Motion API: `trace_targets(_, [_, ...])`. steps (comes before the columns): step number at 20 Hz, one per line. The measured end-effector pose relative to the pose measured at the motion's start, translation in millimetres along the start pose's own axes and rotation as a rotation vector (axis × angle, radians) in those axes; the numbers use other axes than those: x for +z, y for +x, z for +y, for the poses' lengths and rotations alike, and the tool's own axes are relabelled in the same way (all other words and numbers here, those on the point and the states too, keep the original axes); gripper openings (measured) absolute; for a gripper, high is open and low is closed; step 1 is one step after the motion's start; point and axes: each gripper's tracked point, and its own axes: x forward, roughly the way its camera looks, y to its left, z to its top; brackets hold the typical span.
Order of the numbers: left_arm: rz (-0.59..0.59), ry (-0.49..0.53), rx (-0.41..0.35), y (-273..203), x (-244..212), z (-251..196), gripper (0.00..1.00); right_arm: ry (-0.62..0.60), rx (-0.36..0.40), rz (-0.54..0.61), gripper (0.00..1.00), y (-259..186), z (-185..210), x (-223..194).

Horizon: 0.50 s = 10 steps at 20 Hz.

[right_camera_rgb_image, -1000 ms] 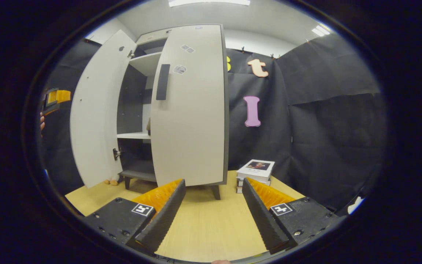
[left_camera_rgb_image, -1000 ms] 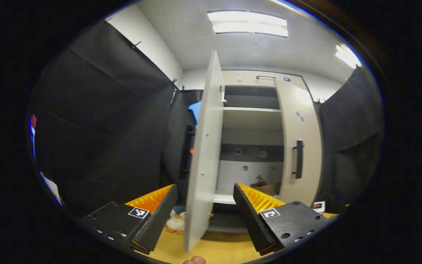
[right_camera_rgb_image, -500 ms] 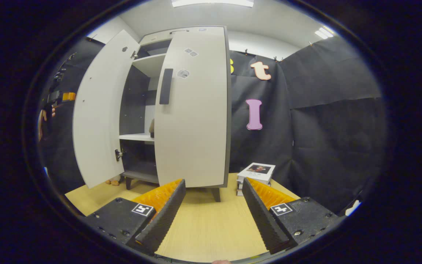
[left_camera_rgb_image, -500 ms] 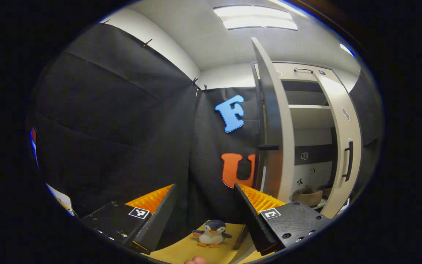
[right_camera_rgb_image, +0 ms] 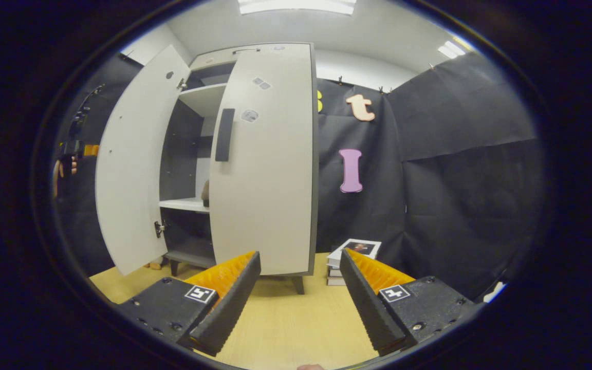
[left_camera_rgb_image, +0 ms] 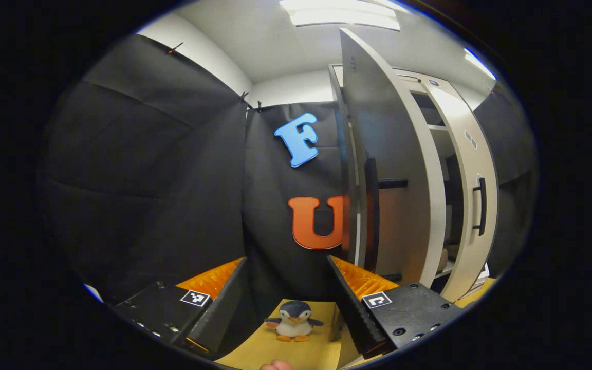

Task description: Grab one shoe with the right hand and put it into the shoe cabinet, grab the other shoe with the left hand and put it into the shoe cabinet; then close the right door with the right hand and the left door with the left hand.

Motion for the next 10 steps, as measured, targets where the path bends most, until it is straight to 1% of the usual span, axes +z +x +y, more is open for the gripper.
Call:
trace_targets(3, [0.008,-0.035,-0.07,-4,2,-34,0.92,-0.011,0.025,0.013,1.0,3,6,-4])
trace_targets(5, [0.009,-0.036,-0.13,-6,2,-61,0.92,-0.011,0.029,0.017,1.0,-2,4,-7])
trace_targets(8, [-0.001,-0.039,-0.213,-2,4,-107,0.92,-0.004,0.016,0.016,0.99,0,-1,-4])
trace_targets(10, [-0.023,-0.048,-0.239,7,6,-135,0.92,-0.005,0.003,0.016,1.0,-2,-6,-3])
